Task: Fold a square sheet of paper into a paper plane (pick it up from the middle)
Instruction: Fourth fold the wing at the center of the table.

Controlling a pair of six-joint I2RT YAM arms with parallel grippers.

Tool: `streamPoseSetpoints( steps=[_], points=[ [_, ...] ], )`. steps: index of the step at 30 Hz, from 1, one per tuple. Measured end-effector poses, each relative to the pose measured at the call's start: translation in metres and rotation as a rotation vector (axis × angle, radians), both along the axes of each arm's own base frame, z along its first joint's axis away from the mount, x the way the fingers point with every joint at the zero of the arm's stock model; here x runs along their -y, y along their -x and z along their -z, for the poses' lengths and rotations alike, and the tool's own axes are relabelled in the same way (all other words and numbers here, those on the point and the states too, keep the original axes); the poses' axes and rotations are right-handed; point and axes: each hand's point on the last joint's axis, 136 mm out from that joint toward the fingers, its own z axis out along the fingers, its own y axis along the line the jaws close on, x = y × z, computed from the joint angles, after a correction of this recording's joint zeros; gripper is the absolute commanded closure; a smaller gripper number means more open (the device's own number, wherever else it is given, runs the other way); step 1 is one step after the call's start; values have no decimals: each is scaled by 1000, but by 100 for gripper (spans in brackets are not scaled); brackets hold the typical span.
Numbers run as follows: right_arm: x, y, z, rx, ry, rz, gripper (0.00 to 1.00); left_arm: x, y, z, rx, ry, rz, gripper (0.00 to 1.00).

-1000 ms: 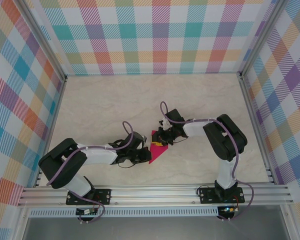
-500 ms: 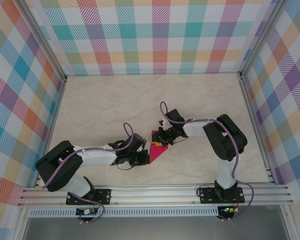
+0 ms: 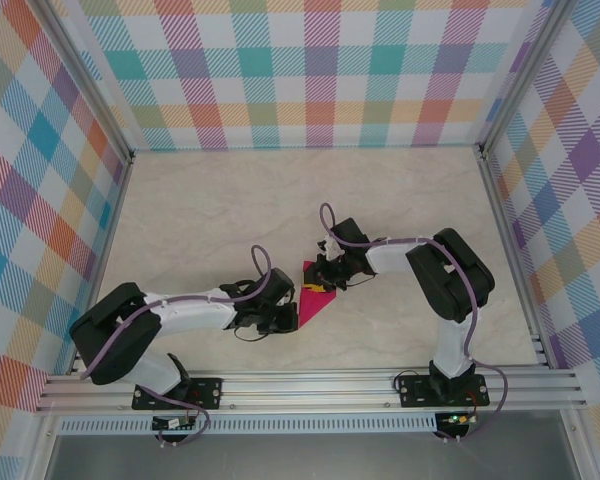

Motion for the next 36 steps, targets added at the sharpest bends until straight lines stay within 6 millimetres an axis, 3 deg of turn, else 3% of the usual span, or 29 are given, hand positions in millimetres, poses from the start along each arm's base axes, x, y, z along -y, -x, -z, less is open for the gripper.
streamPoseSetpoints(
  steps=[6, 9, 18, 24, 36],
  points=[
    [0, 0, 0, 0, 0, 0, 80, -4, -2, -46, 101, 82, -15, 91],
    [0, 0, 0, 0, 0, 0, 80, 5, -9, -55, 129, 128, -15, 91],
    [0, 0, 0, 0, -1, 0, 80, 35, -32, -25, 94, 158, -18, 94],
    [0, 0, 0, 1, -1, 0, 80, 33, -36, 1, 55, 118, -41, 96],
    [0, 0, 1, 1, -1, 0, 80, 18, -21, 5, 58, 154, -58, 94]
  ],
)
